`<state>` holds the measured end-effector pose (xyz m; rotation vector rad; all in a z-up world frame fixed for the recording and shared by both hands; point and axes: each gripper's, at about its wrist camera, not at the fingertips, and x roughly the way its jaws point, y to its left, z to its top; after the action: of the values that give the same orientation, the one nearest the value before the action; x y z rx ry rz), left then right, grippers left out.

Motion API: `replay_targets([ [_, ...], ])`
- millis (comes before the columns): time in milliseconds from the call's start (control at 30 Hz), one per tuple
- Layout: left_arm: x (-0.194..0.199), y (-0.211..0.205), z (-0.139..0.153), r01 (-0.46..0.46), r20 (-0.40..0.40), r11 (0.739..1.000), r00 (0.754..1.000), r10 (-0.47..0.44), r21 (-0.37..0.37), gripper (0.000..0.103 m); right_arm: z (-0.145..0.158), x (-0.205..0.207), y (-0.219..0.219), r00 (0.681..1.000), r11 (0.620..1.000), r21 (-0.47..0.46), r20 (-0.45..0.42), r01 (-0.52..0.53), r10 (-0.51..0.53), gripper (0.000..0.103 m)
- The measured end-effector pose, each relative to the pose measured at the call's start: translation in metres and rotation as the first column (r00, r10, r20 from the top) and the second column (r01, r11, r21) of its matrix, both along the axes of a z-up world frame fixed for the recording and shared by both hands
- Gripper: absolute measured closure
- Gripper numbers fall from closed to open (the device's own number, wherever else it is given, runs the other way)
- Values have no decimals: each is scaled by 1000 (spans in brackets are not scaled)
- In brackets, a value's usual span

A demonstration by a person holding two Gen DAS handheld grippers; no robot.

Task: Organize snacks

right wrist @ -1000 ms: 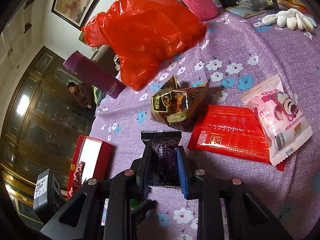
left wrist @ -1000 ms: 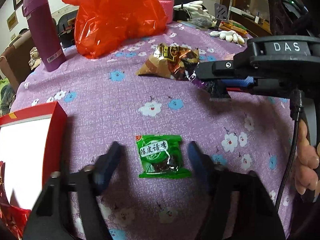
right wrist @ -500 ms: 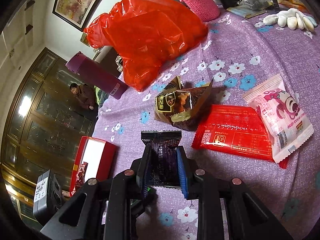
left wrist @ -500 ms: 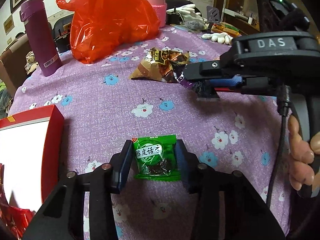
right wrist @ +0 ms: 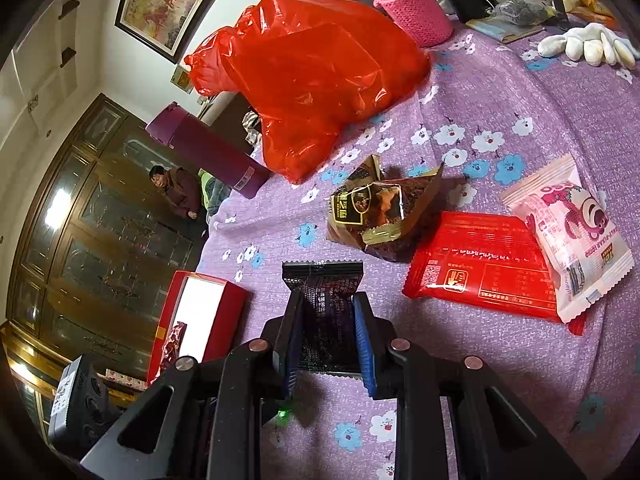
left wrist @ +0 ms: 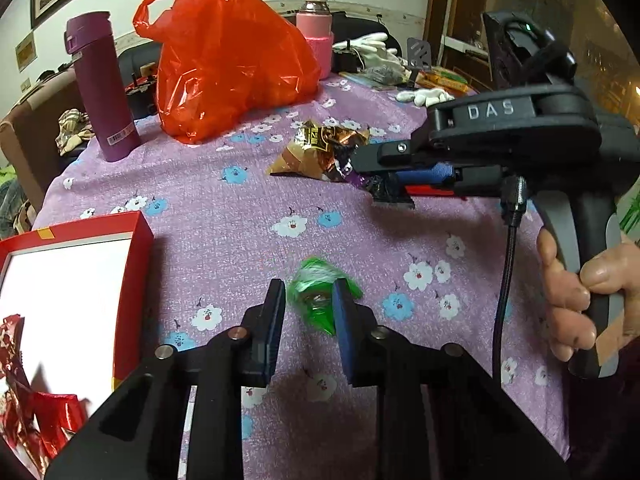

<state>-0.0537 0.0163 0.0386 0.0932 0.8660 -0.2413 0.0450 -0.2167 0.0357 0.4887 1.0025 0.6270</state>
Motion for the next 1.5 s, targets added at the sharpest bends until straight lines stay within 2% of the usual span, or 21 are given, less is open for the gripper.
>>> replay_targets([
  [133, 6, 7, -8, -36, -34, 999, 999, 35, -17, 81, -2, 1, 2, 1000, 1000, -5, -6, 1, -1, 79],
  [200, 8, 6, -8, -38, -35, 999, 999, 38, -7, 77, -2, 1, 1, 1000, 1000, -6, -5, 6, -6, 79],
  [233, 9, 5, -7, -35, -33, 999, 999, 35, 1, 72, -2, 1, 1, 1000, 1000, -8, -4, 7, -7, 79],
  [300, 10, -1, -4, -5, -28, 1000, 1000, 4, -5, 55, -2, 1, 1, 1000, 1000, -6, -9, 6, -6, 79],
  [333, 10, -5, -4, 20, -35, 1000, 999, -21, -11, 39, -2, 1, 1, 1000, 1000, -5, -10, 5, -5, 79],
  [367, 10, -9, -4, 34, -39, 999, 999, -35, -7, 31, -2, 1, 1, 1000, 1000, -6, -9, 7, -7, 78],
  [467, 14, -19, -7, 58, -41, 998, 998, -57, 35, 31, -2, 1, -2, 1000, 1000, -4, -12, 12, -12, 78],
  [567, 24, -18, -12, 59, -63, 998, 996, -57, 37, 31, -2, 1, -5, 1000, 1000, -3, -12, 19, -19, 78],
  [700, 32, -16, -23, 59, -88, 998, 995, -56, 29, 35, -1, 0, -7, 1000, 1000, 1, -9, 21, -21, 78],
  [767, 31, -16, -23, 59, -66, 998, 996, -57, 34, 50, -1, 0, -7, 1000, 1000, 1, -12, 20, -20, 78],
  [833, 30, -17, -22, 71, -59, 997, 996, -69, 24, 60, -1, 0, -7, 1000, 1000, -4, -12, 20, -20, 77],
  [867, 30, -17, -22, 74, -56, 997, 996, -73, 22, 64, -1, 0, -7, 1000, 1000, -4, -13, 20, -20, 77],
  [967, 30, -15, -21, 69, -51, 998, 996, -68, 8, 68, -2, 1, -6, 1000, 1000, -9, -12, 21, -21, 77],
  [1033, 28, -12, -18, 57, -37, 998, 998, -57, -4, 79, -2, 1, -5, 1000, 1000, -9, -12, 21, -22, 77],
  [1300, 26, -3, -15, 20, -26, 1000, 999, -20, -1, 82, -3, 0, 1, 1000, 1000, -19, -11, 8, -8, 77],
  [1500, 29, 13, -14, -33, -32, 998, 999, 31, -49, 82, -3, 1, 1, 1000, 1000, -18, -9, 6, -6, 77],
])
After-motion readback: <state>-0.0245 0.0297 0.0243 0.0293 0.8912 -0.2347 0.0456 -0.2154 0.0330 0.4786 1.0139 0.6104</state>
